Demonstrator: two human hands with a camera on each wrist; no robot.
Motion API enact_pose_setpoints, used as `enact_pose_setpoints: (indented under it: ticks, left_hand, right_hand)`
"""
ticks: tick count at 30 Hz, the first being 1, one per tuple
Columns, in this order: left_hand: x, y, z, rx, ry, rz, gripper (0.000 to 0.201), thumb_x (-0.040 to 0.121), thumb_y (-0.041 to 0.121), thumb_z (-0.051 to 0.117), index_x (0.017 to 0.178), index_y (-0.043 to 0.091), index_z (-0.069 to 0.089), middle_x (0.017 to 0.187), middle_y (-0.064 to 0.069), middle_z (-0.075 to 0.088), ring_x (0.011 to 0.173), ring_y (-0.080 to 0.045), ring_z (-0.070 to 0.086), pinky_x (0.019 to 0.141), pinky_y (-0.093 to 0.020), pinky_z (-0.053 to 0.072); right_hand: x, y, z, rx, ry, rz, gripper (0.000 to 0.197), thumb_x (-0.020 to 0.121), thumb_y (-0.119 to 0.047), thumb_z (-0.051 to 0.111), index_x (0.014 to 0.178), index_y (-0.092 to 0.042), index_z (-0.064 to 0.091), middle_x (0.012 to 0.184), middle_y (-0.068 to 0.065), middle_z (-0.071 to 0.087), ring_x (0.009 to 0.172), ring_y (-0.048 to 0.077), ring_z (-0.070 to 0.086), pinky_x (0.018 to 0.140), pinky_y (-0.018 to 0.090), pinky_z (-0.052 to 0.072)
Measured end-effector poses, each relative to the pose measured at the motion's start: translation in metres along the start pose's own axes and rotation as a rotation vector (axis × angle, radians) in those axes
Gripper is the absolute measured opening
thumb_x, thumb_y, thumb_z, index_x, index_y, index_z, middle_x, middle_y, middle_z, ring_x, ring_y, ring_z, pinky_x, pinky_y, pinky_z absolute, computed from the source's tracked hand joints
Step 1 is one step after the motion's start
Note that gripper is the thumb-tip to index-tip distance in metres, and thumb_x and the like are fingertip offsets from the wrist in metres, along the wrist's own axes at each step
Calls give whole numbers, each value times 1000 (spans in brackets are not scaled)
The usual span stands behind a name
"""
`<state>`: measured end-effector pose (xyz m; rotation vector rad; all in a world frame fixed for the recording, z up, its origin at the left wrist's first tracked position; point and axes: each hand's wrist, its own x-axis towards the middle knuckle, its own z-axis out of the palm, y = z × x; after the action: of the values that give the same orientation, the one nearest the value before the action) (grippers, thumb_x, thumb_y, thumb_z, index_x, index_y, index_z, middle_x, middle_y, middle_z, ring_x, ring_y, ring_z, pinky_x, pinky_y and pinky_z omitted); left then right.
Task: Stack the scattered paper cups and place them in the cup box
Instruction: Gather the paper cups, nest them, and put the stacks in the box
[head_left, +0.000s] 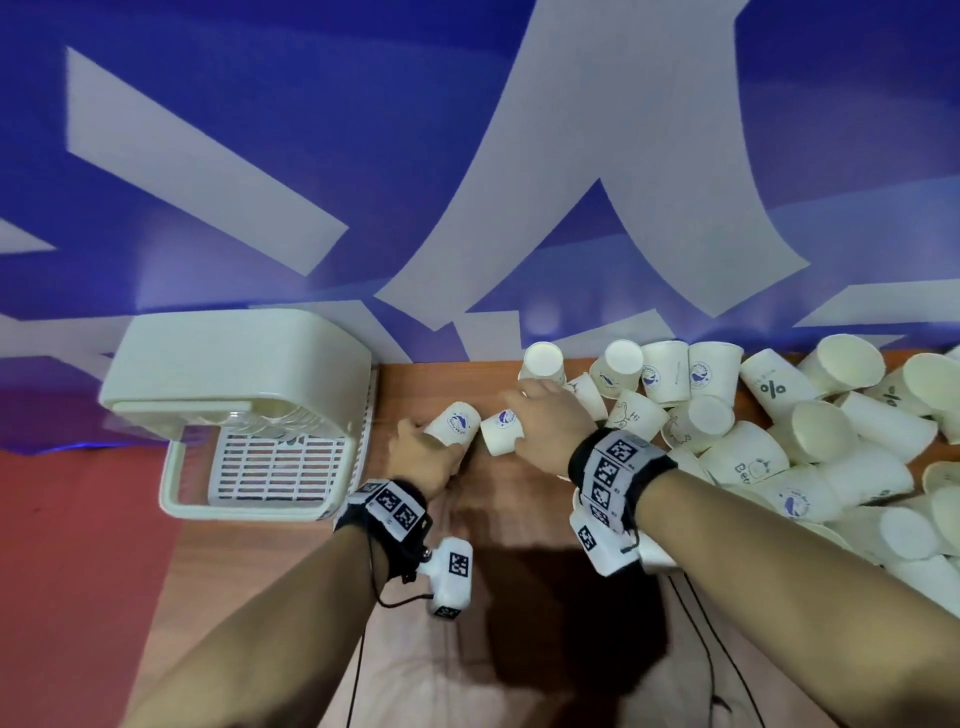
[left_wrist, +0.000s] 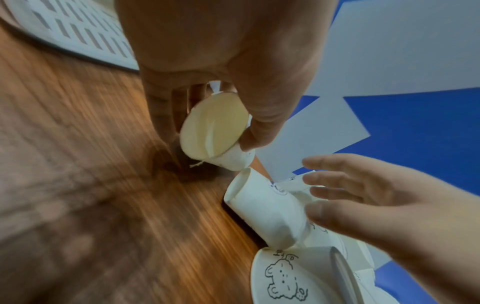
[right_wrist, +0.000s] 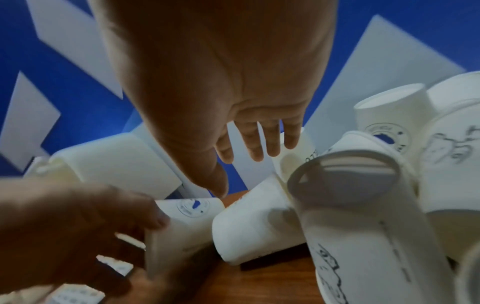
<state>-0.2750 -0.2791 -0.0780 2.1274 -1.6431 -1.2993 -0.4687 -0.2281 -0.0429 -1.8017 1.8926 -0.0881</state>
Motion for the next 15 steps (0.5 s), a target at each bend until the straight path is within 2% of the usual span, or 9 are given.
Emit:
enact_pose_setpoints:
  ticks: [1, 3, 7, 10, 12, 15]
  left_hand:
    - [-2, -2, -4, 25, 9, 18, 79, 70, 32, 79, 134, 12, 39, 128, -10, 51, 108, -27, 56, 89, -31, 49]
    - [-6, -4, -9, 39, 15, 47, 81, 67, 35, 80, 135, 15, 39, 129, -9, 49, 113, -27, 54, 98, -33, 45]
    - [-19, -6, -18, 36, 41, 89, 83, 53, 46, 74, 126, 23, 44, 119, -6, 51, 105, -25, 56, 96, -40, 49]
    - [-30, -8, -26, 58, 44, 122, 76, 58, 38, 77, 126, 21, 46, 118, -7, 49, 101, -22, 53, 95, -37, 48]
    - [-35, -10, -32, 72, 58, 138, 76, 57, 40, 76, 125, 23, 46, 118, -7, 47, 104, -23, 51, 98, -38, 46]
    - [-41, -16, -41, 104, 50, 139, 68, 67, 28, 81, 126, 21, 48, 118, -6, 44, 101, -21, 49, 99, -32, 42]
  right_hand:
    - [3, -3, 2, -49, -12, -4, 54, 82, -24, 66, 133, -23, 47, 133, 3, 46, 126, 27, 40, 106, 37, 32]
    - [8, -7, 6, -141, -30, -8, 53, 81, -26, 67, 131, -23, 48, 128, 5, 48, 123, 29, 41, 107, 38, 31]
    - [13, -13, 10, -278, -50, -16, 49, 81, -23, 63, 128, -23, 49, 122, 5, 49, 120, 30, 43, 109, 44, 27]
    - [14, -17, 11, -321, -87, 5, 50, 83, -22, 62, 131, -24, 48, 123, 6, 49, 120, 29, 44, 109, 44, 24]
    - [16, -19, 13, -364, -116, 19, 53, 81, -17, 62, 132, -24, 47, 123, 6, 49, 120, 30, 44, 111, 46, 22]
    - [16, -20, 17, -422, -146, 30, 57, 81, -14, 63, 134, -24, 46, 126, 8, 50, 122, 30, 43, 115, 48, 19]
